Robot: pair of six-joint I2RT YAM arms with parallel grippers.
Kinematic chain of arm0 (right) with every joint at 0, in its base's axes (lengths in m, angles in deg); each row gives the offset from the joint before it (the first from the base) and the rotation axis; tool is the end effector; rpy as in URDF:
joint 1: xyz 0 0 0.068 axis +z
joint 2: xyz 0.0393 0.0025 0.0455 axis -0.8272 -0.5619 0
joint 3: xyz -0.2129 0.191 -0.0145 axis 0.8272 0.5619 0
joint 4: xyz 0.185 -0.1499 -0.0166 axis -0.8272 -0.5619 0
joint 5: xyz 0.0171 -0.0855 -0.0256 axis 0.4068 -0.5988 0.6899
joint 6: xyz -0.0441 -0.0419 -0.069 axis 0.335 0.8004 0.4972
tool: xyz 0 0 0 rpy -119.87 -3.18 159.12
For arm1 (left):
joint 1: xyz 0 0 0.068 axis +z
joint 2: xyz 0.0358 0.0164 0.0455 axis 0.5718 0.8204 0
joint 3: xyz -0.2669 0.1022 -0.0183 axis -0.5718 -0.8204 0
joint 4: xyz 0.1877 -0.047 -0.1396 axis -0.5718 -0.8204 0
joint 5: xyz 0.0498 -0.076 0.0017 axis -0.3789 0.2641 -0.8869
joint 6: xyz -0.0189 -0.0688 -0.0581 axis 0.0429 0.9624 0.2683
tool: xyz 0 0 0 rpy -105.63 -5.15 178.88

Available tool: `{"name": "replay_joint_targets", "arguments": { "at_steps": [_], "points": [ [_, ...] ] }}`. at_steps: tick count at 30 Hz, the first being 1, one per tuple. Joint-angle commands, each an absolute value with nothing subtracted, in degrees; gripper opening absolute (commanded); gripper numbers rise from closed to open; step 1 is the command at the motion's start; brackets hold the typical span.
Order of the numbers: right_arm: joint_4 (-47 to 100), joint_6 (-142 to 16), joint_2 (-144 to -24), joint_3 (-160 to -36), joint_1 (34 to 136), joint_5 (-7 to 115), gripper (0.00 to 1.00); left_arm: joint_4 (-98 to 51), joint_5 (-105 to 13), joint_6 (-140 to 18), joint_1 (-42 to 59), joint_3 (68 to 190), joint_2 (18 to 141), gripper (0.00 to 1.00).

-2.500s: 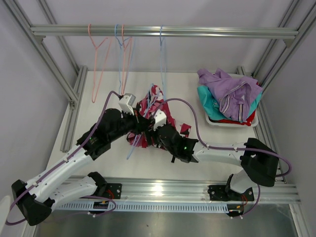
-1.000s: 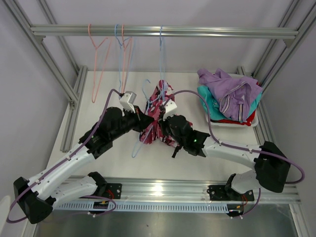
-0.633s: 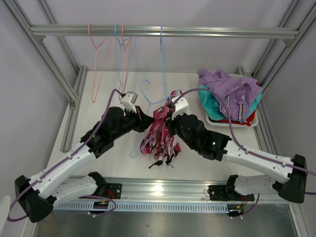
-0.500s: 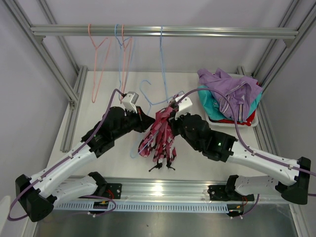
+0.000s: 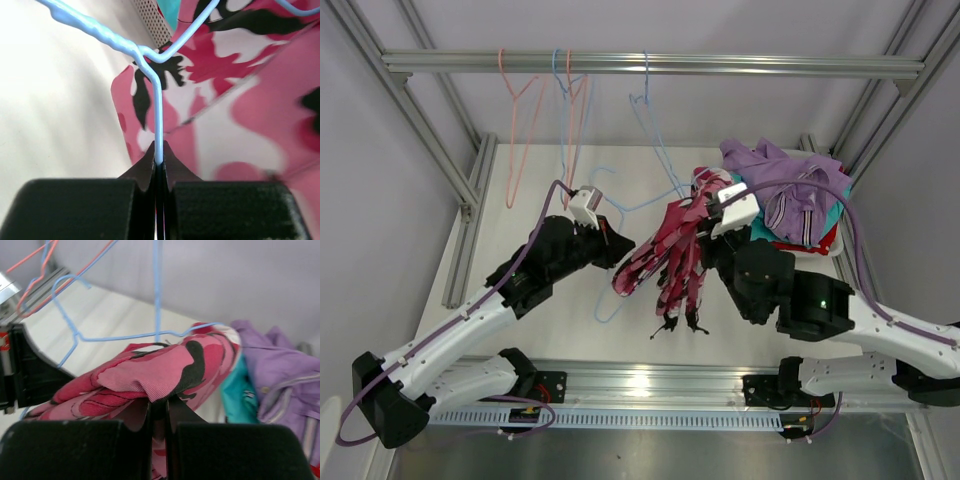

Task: Remove the trousers from the hanger
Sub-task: Remove the trousers from the hanger, then place the trousers in the bin.

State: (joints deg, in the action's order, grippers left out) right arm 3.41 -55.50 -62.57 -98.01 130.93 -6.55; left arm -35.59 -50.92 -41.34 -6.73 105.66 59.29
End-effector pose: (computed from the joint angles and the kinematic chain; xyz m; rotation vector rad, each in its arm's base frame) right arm 0.1145 0.1735 0.4557 -0.4081 1.6018 0.1973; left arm 0.1747 -0.1620 0.3321 0.2270 1.9568 -0.9167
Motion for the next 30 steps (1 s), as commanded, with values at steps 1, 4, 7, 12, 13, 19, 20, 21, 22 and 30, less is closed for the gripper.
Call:
{"name": "replay_joint_targets", "arguments": {
  "at_steps": [1, 4, 7, 12, 13, 19, 20, 21, 22, 30],
  "points": [
    [13.3, -45.9, -59.3, -102.8, 134.1, -25.8, 0.0, -34.9, -50.2, -42.2, -6.9, 108.2, 59.2, 0.0],
    [21.9, -38.0, -57.1, -101.4, 134.8, -33.7, 0.0, -35.0, -50.1, -42.1, -7.0, 108.3, 59.1, 0.0],
    [31.4, -30.3, -54.9, -99.8, 133.8, -37.2, 0.0, -35.0, -50.2, -42.2, -7.0, 108.3, 59.1, 0.0],
    [29.1, -29.7, -54.5, -102.6, 123.4, -35.9, 0.0, -35.0, -49.6, -42.5, -7.0, 108.4, 59.1, 0.01],
    [28.1, -30.5, -54.6, -103.5, 122.3, -35.6, 0.0, -35.0, -49.7, -42.5, -7.0, 108.4, 59.2, 0.0],
    [23.8, -32.1, -51.4, -107.3, 115.9, -35.5, 0.0, -35.1, -49.2, -42.3, -7.0, 108.6, 59.0, 0.0],
    [23.7, -32.5, -50.8, -107.3, 115.3, -35.4, 0.0, -35.1, -49.1, -42.4, -7.0, 108.6, 59.0, 0.0],
    [23.4, -32.6, -50.2, -107.3, 114.9, -35.6, 0.0, -35.0, -49.1, -42.3, -7.0, 108.7, 59.0, 0.0],
    [23.4, -32.5, -49.6, -107.6, 114.3, -35.8, 0.0, -35.0, -49.0, -42.4, -7.0, 108.6, 59.1, 0.01],
    [22.3, -30.8, -46.3, -109.1, 112.6, -37.0, 0.0, -35.0, -48.3, -42.0, -7.0, 108.6, 59.1, 0.0]
  ]
}}
